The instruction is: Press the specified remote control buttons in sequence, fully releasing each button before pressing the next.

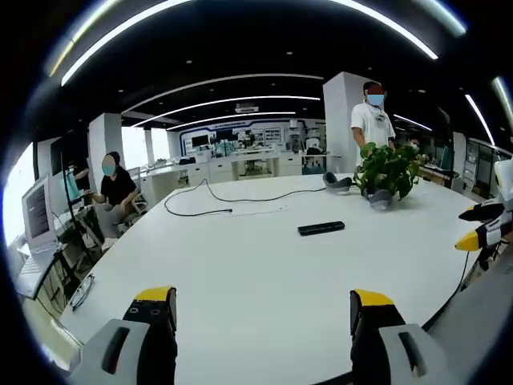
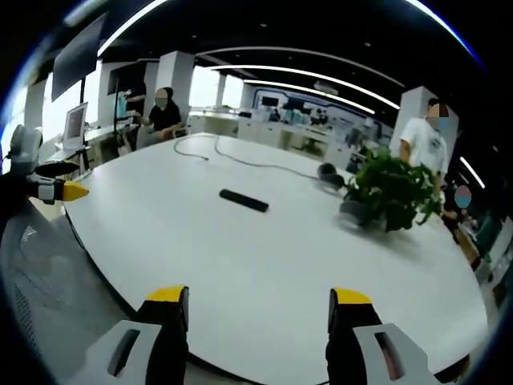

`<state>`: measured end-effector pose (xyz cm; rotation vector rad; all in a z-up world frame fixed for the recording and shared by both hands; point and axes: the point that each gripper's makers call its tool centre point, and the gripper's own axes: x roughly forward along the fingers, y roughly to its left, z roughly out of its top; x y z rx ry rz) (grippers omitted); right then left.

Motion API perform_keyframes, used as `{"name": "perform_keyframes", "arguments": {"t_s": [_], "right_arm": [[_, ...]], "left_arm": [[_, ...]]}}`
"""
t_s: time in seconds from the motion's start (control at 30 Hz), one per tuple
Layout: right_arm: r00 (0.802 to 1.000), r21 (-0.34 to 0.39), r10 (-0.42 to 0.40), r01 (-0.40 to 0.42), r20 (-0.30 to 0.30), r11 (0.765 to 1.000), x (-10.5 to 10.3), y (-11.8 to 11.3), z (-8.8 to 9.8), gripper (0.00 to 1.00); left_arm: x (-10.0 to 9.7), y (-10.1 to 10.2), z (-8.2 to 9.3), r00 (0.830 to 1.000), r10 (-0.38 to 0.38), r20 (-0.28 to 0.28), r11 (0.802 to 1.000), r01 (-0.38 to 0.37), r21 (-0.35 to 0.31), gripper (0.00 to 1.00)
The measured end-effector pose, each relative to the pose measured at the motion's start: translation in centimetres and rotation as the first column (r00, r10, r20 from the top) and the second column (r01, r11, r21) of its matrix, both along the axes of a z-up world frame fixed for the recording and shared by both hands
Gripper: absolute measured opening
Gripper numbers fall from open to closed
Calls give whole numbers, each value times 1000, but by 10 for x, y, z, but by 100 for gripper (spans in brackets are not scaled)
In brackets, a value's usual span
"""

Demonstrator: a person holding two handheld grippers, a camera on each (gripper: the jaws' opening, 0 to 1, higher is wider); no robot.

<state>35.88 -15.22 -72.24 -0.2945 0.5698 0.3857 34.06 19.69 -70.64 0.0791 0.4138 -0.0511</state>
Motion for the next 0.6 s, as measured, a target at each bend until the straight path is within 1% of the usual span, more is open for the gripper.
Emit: {"name": "perform_keyframes", "arguments": {"t_s": [0.6], "right_arm": [[1000,-15,14,-14,-10,1000,-1,1,-2,68]], "left_arm": [[1,3,-3,1000,-3,-6,1000,3,5,93]]}}
